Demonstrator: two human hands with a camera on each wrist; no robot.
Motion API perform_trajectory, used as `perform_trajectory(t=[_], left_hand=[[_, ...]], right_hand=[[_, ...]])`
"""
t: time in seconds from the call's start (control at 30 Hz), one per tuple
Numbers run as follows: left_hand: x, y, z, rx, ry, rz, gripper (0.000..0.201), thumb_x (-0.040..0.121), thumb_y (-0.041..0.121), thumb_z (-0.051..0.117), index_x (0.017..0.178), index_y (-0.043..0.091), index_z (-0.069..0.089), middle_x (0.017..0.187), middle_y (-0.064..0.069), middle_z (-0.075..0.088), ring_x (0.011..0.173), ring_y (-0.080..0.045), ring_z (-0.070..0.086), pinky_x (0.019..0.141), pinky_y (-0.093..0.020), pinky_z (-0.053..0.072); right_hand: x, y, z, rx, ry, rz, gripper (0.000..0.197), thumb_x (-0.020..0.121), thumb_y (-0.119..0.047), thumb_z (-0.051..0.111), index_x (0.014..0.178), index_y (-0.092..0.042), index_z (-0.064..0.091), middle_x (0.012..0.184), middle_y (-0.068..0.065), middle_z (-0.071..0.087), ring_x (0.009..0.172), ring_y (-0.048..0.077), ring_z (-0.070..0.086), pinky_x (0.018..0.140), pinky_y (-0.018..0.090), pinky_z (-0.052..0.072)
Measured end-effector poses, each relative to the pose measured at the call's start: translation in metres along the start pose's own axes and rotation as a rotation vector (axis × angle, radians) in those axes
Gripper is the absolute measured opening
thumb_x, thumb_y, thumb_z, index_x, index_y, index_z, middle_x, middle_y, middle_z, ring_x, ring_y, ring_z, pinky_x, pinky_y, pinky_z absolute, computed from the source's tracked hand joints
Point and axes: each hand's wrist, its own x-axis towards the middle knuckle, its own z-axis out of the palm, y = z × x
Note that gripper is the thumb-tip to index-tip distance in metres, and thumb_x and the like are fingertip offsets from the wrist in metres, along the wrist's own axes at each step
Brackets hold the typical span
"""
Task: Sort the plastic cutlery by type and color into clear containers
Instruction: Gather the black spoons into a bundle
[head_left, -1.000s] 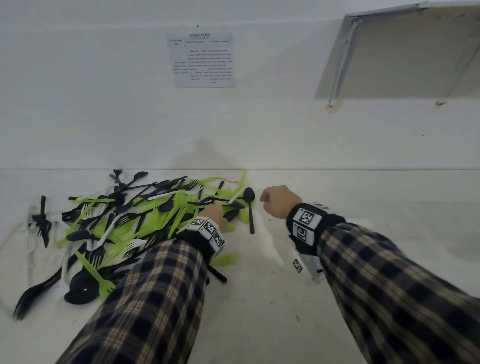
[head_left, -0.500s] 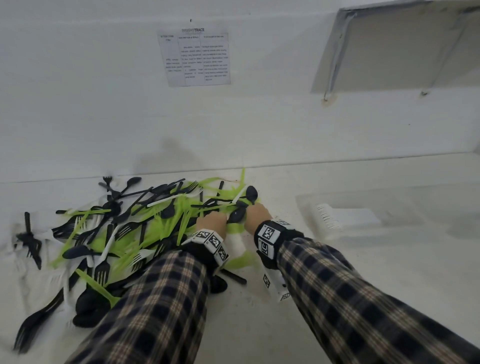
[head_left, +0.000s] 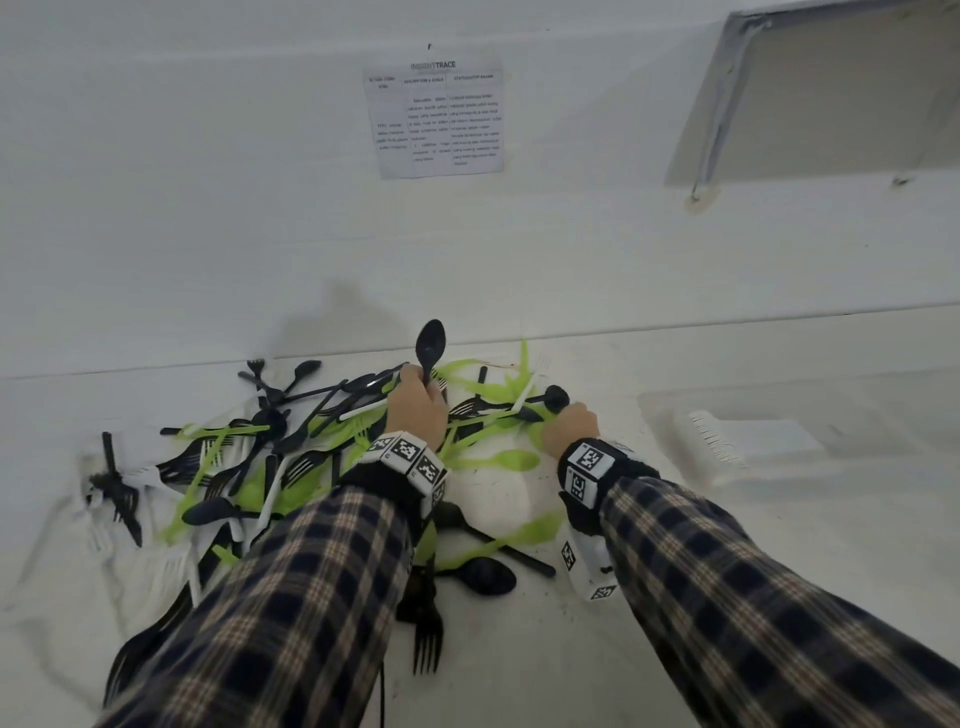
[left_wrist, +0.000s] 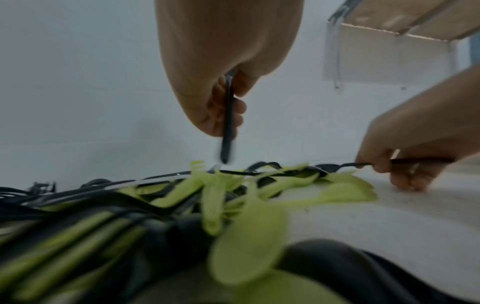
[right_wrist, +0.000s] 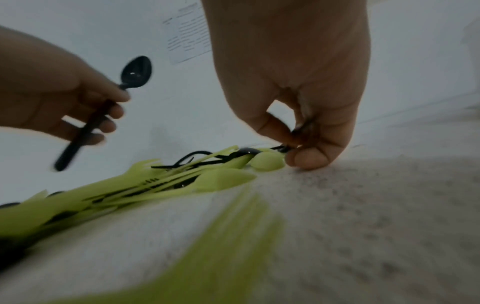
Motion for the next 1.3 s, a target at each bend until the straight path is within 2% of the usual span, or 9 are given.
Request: perform_trajectory(t=[0.13,0.27,0.33,0.53,0.67,0.83,1.03,1.2,1.3], left_hand=[[0.005,-0.015,-0.016,0.027,-0.014,-0.032,0.022,0.098,0.010,0.039,0.113,-0.003,0.048,0.096,-0.020,0.059,0.086,-0.034,0.055,0.067,-0.031,0.034],[0.003,-0.032,-0.028,0.117,-0.092,-0.101,0.022,0.094,0.025,0.041,0.081,0.008,0.049,0.082,-0.012,0.056,0.071,-0.027,0.047,0.067,-0.030,0.035],[0.002,-0.037,-0.029,0.146,-0.138,-0.123,0.028,0.095,0.028,0.038,0.078,0.008,0.048,0.079,-0.010,0.052,0.071,-0.027,0.047,0.067,-0.030,0.035],[0.007,-0.050,-0.022,0.158,-0.223,-0.070,0.030,0.093,0.023,0.043,0.064,0.015,0.040,0.064,0.000,0.046,0.070,-0.024,0.048,0.064,-0.029,0.035],[0.009,-0.055,-0.017,0.175,-0.260,-0.087,0.027,0.092,0.023,0.044,0.066,0.017,0.040,0.064,0.001,0.046,0.067,-0.021,0.048,0.062,-0.028,0.036],[0.014,-0.053,-0.011,0.130,-0.268,-0.077,0.017,0.091,0.022,0.043,0.083,0.010,0.053,0.070,-0.003,0.052,0.069,-0.023,0.051,0.064,-0.028,0.038],[0.018,-0.049,-0.009,0.090,-0.229,-0.097,0.027,0.095,0.020,0.040,0.068,0.014,0.041,0.065,0.000,0.045,0.065,-0.020,0.045,0.063,-0.027,0.033],[0.024,-0.053,-0.010,0.047,-0.197,-0.122,0.028,0.096,0.020,0.038,0.069,0.012,0.039,0.071,-0.006,0.048,0.071,-0.024,0.047,0.065,-0.029,0.033],[0.024,-0.055,-0.010,0.046,-0.201,-0.124,0.032,0.096,0.020,0.039,0.064,0.017,0.035,0.068,-0.003,0.046,0.068,-0.022,0.045,0.064,-0.028,0.033]], right_hand=[[-0.002,-0.011,-0.004,0.141,0.135,0.024,0.037,0.094,-0.011,0.045,0.128,0.002,0.037,0.131,0.020,0.048,0.118,0.035,0.051,0.090,0.038,0.042],[-0.004,-0.017,-0.006,0.141,0.237,-0.039,0.034,0.100,-0.024,0.031,0.123,0.000,0.036,0.120,0.023,0.055,0.107,0.039,0.056,0.080,0.039,0.042],[-0.004,-0.021,-0.008,0.144,0.266,-0.067,0.031,0.102,-0.025,0.026,0.120,-0.002,0.036,0.115,0.022,0.058,0.102,0.038,0.057,0.073,0.037,0.039],[-0.002,-0.032,-0.006,0.243,0.293,-0.187,0.028,0.097,-0.016,0.036,0.119,0.001,0.041,0.117,0.019,0.055,0.103,0.036,0.054,0.075,0.036,0.039],[-0.002,-0.034,-0.005,0.144,0.208,-0.226,0.031,0.097,-0.027,0.038,0.113,-0.003,0.050,0.102,0.015,0.059,0.084,0.030,0.054,0.069,0.032,0.041],[0.007,-0.042,0.005,-0.131,-0.061,-0.333,0.032,0.100,-0.018,0.038,0.117,-0.002,0.060,0.119,0.018,0.059,0.107,0.031,0.057,0.084,0.030,0.044],[-0.003,-0.059,0.020,-0.267,-0.240,-0.450,0.039,0.101,-0.018,0.032,0.134,-0.013,0.050,0.123,0.015,0.059,0.103,0.028,0.057,0.082,0.031,0.044],[0.000,-0.067,0.026,-0.428,-0.237,-0.429,0.043,0.099,-0.039,0.034,0.115,-0.008,0.060,0.110,0.012,0.063,0.099,0.026,0.059,0.080,0.031,0.044],[0.000,-0.070,0.025,-0.455,-0.168,-0.384,0.033,0.095,-0.032,0.040,0.092,-0.006,0.059,0.091,0.009,0.059,0.084,0.025,0.055,0.083,0.033,0.044]])
